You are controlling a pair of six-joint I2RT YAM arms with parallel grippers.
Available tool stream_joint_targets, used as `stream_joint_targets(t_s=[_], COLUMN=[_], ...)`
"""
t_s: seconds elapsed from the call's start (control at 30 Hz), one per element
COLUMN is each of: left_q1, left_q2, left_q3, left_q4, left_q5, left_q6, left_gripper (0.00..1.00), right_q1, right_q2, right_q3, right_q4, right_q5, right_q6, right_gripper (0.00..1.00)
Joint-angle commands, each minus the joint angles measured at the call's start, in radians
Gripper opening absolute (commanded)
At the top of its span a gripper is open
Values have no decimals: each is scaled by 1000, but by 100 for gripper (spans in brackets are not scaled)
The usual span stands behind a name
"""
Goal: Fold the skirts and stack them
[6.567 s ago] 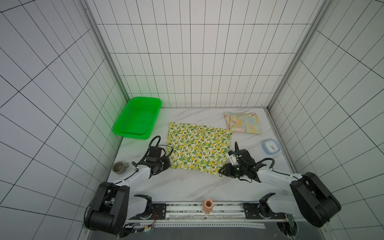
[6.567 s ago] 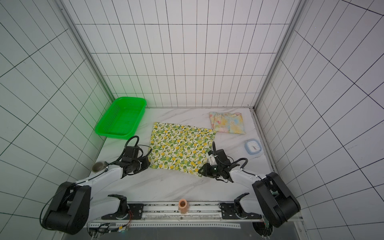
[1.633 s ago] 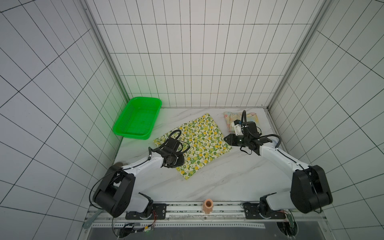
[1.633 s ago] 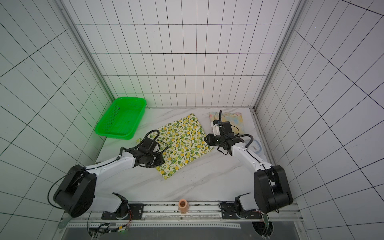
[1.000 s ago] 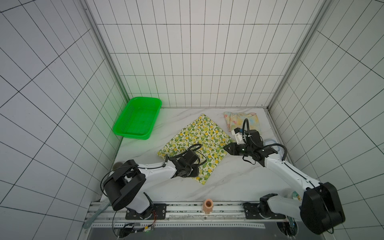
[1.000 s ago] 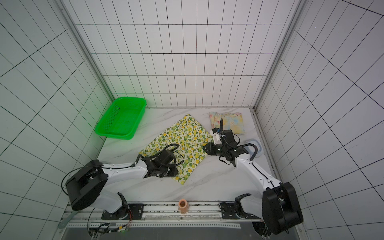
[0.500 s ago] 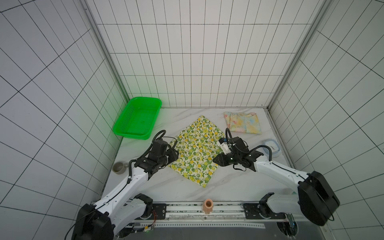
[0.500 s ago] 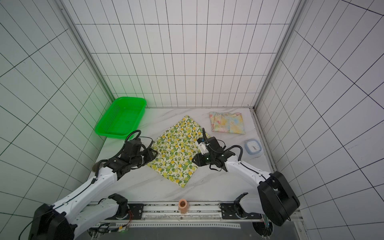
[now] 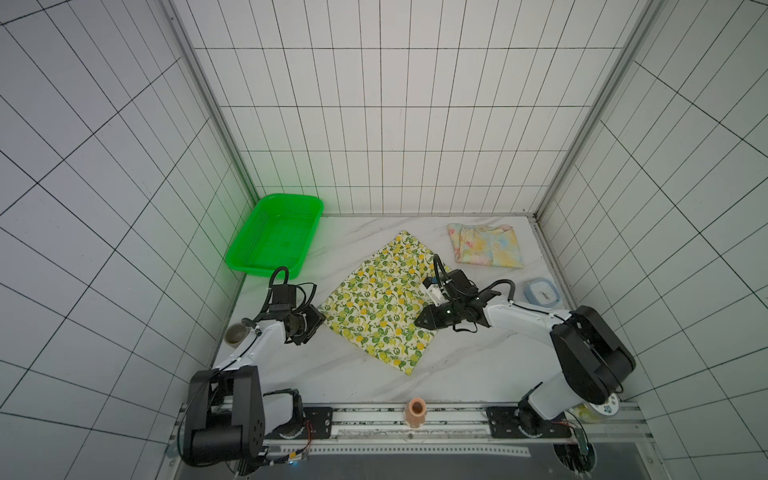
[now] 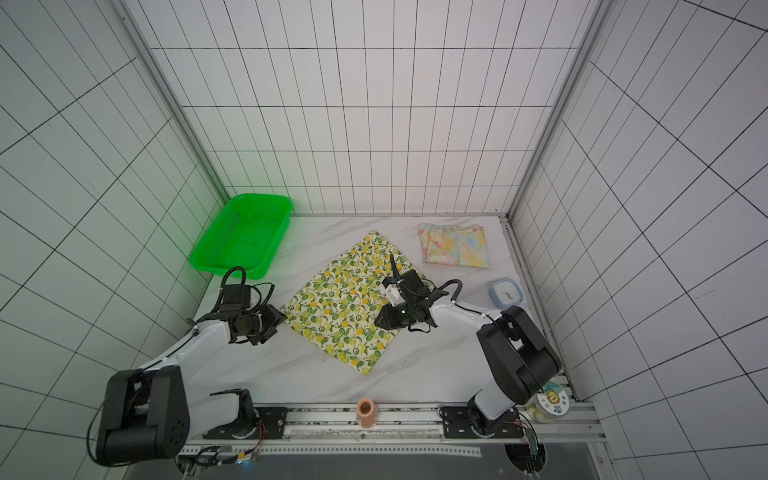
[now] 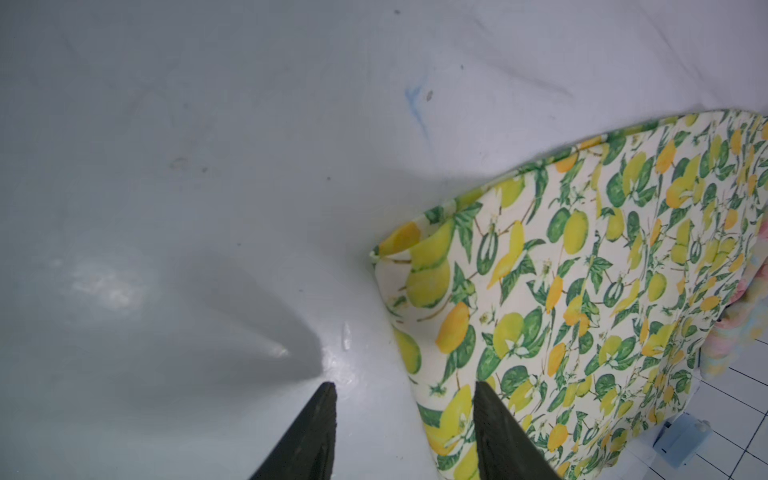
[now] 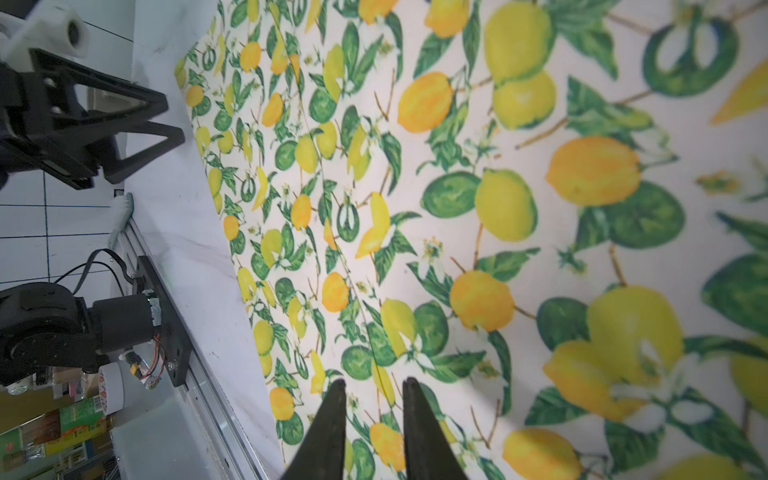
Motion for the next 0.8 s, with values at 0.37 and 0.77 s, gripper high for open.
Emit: stream_joint_targets(t_s=[0.37, 0.77], left_q1=[8, 8], left_q2=[73, 133], left_q3=[25, 2], left_q4=[134, 243], left_q5=[-95, -110], left_q6=[14, -14], left_gripper=[45, 32], right_q1=[4, 3], right_q2=[74, 67], right_q3=[125, 124], right_q4=[-72, -94], right_q5=[-57, -34], right_q6=[-46, -47], right_gripper=[25, 25])
